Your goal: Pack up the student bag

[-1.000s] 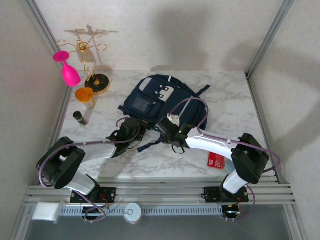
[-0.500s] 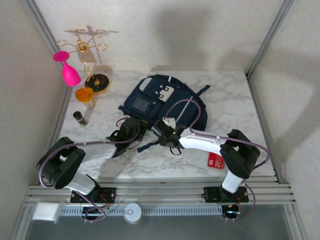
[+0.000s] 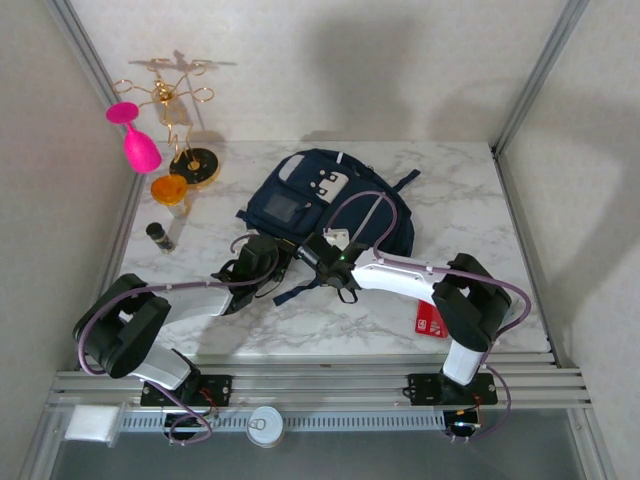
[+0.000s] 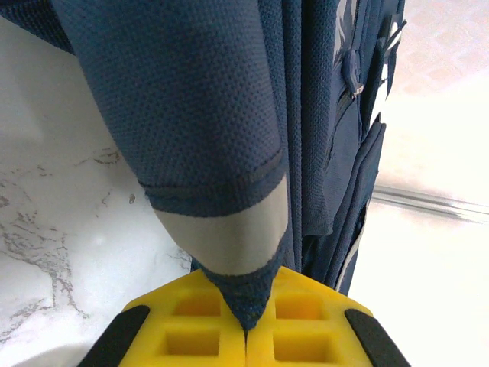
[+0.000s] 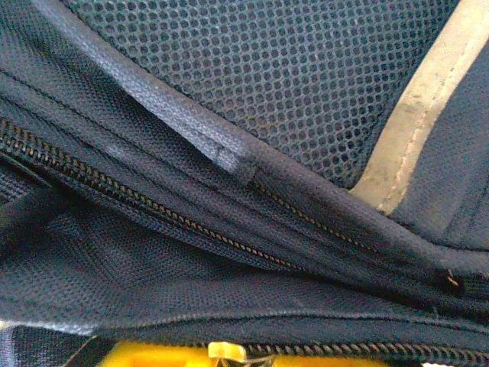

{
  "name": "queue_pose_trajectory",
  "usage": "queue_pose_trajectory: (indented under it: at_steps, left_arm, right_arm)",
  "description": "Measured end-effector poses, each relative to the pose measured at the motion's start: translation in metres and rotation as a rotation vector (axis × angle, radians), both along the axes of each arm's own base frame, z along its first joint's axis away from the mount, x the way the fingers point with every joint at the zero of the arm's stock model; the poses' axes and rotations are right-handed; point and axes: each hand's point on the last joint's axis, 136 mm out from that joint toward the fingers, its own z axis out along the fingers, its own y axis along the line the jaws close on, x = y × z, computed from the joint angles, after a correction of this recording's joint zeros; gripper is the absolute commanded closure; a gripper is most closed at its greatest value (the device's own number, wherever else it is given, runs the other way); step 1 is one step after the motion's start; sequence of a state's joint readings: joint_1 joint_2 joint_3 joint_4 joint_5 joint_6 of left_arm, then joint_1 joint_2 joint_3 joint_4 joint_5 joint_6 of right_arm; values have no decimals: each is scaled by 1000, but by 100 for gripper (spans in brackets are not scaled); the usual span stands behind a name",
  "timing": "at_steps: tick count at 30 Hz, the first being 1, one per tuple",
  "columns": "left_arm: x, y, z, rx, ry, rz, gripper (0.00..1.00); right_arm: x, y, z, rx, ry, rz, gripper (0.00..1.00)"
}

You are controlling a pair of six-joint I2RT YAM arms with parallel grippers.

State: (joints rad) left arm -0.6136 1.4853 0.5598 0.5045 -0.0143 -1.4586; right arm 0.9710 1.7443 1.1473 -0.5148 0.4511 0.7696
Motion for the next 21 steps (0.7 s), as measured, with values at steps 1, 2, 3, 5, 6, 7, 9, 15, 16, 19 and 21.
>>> queue_pose_trajectory:
  at_steps: [1, 2, 3, 5, 6, 7, 9, 15, 16, 19, 21]
  left_arm:
    - [0, 0, 0, 0, 0, -1, 100]
    - [0, 0, 0, 1, 0, -3, 100]
    - [0, 0, 0, 1, 0, -5, 100]
    - [0, 0, 0, 3, -2, -8, 100]
    - [1, 1, 1, 4, -3, -8, 100]
    - [1, 1, 2, 3, -5, -10, 100]
    - [1, 1, 2, 4, -7, -10, 100]
    - [1, 3, 2, 8, -6, -14, 100]
    - [2, 3, 2, 8, -6, -17, 100]
    - [5, 8, 1, 26, -2, -28, 100]
    - [11, 14, 3, 44, 1, -32, 100]
  right_arm:
    - [-1, 0, 0, 6, 0, 7, 87]
    - [-2, 0, 0, 12, -3, 15, 88]
    - [-3, 0, 1, 19, -3, 25, 89]
    - [-6, -1, 1, 27, -4, 39, 91]
    - [-6, -2, 2, 24, -5, 48, 92]
    - [-6, -2, 2, 23, -7, 55, 93]
    - [-6, -2, 2, 17, -10, 70, 95]
    - [-8, -4, 10, 14, -23, 113, 100]
    - [-9, -5, 11, 18, -24, 118, 100]
    - [-14, -11, 14, 41, -19, 124, 100]
    - [-19, -17, 14, 54, -8, 124, 100]
